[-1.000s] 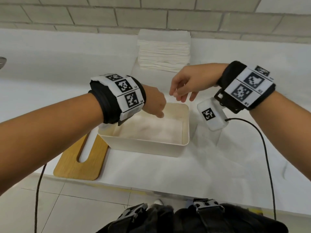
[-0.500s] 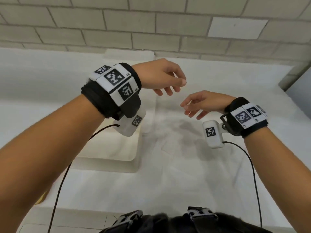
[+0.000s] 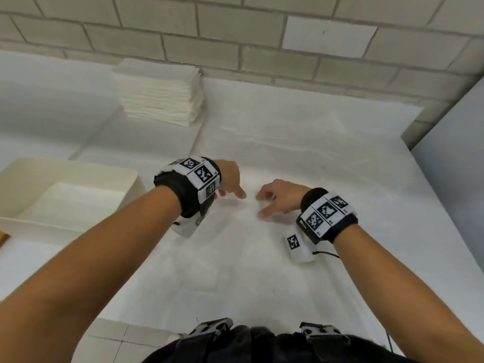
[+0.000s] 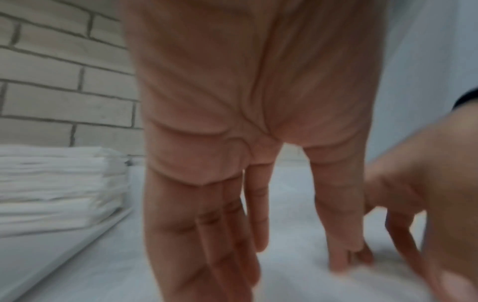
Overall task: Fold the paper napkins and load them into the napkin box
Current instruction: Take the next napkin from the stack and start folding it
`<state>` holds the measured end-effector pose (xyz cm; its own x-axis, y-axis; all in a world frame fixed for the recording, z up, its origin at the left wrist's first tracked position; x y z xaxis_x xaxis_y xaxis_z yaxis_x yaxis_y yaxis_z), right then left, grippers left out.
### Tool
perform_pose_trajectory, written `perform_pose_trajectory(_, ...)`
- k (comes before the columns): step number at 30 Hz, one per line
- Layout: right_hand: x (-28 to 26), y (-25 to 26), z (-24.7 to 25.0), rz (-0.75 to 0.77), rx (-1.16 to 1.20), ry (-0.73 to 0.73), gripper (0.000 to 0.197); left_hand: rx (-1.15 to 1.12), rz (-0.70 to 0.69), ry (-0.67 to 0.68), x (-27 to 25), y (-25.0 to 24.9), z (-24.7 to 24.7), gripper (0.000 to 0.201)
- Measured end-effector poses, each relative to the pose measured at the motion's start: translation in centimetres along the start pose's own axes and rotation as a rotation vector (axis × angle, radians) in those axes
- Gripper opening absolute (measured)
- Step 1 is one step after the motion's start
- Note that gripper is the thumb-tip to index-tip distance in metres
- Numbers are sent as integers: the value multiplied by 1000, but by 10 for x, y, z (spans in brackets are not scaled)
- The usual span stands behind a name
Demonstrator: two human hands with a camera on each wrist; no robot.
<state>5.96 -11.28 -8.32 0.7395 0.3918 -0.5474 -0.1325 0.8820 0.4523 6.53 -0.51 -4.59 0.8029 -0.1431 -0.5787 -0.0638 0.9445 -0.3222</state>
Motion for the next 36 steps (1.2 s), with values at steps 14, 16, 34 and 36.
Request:
perform_pose_trajectory(14, 18, -29, 20, -135, 298, -273, 53, -192, 150, -64, 26, 47, -21, 37)
perform_pose_trajectory(16, 18, -32, 32, -137, 360, -324, 43, -371, 111, -38, 28, 49, -21, 22)
perform_pose_trajectory(34, 64, 7, 57, -61, -330, -347, 35, -1606, -96, -121, 49, 72, 15, 21)
perform_pose_trajectory(36, 61, 1, 62, -64, -198, -358, 32, -1706, -112, -164, 52, 76, 15, 32)
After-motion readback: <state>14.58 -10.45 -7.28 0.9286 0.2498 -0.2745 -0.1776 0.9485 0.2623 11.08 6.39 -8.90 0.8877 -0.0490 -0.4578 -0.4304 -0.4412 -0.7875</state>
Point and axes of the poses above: each hand's wrist, its own x-axis towards the middle knuckle, its own z-axis out of the back of the hand, y = z × x, the point moved 10 cm from there along x, towards the middle knuckle, and after that the axes turned 1 degree about z, right-handed, at the moved point
